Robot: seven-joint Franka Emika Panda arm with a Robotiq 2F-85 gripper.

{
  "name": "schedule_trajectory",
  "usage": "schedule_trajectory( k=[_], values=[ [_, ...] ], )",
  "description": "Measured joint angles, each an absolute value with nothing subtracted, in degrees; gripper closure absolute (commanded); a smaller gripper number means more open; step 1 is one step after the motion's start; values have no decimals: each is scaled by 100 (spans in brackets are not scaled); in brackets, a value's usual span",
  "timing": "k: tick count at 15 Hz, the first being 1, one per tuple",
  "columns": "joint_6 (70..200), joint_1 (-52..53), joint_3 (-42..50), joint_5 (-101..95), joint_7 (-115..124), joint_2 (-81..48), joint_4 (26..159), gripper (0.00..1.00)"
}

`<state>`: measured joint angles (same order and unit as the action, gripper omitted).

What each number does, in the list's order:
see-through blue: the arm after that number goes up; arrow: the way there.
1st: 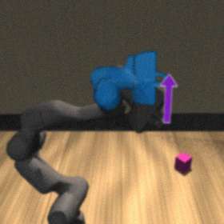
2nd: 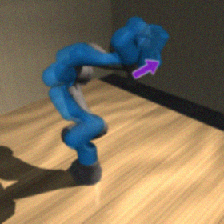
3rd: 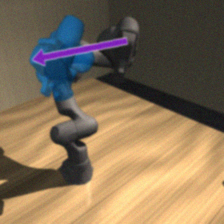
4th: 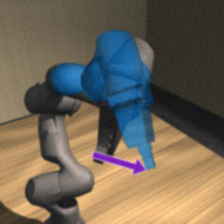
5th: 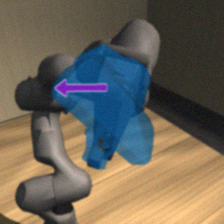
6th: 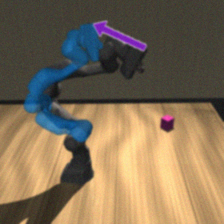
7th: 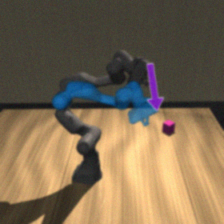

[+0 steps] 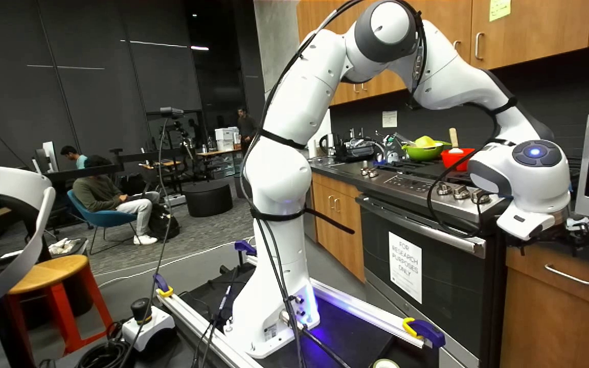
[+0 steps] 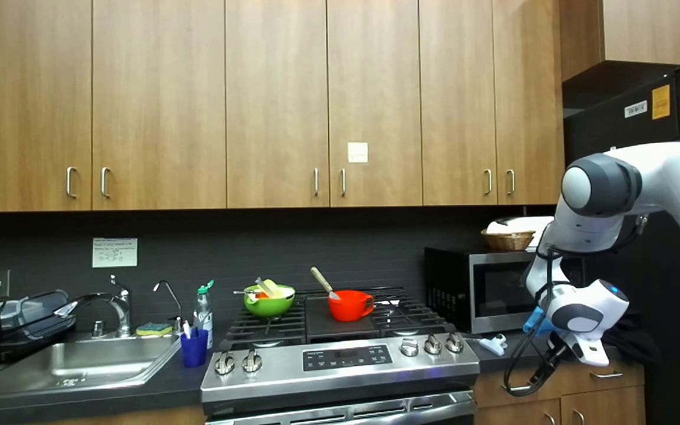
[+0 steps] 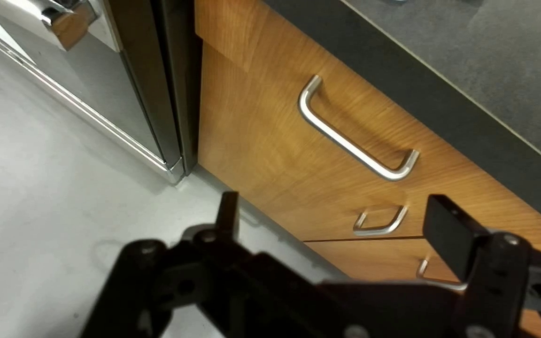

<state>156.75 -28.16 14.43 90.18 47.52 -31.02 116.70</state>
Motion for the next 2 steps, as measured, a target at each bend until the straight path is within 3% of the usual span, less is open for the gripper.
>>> schedule_trajectory(
  k=[2],
  values=[
    [15675, -2814, 1444, 9018, 4753, -3102, 11670, 0]
  ],
)
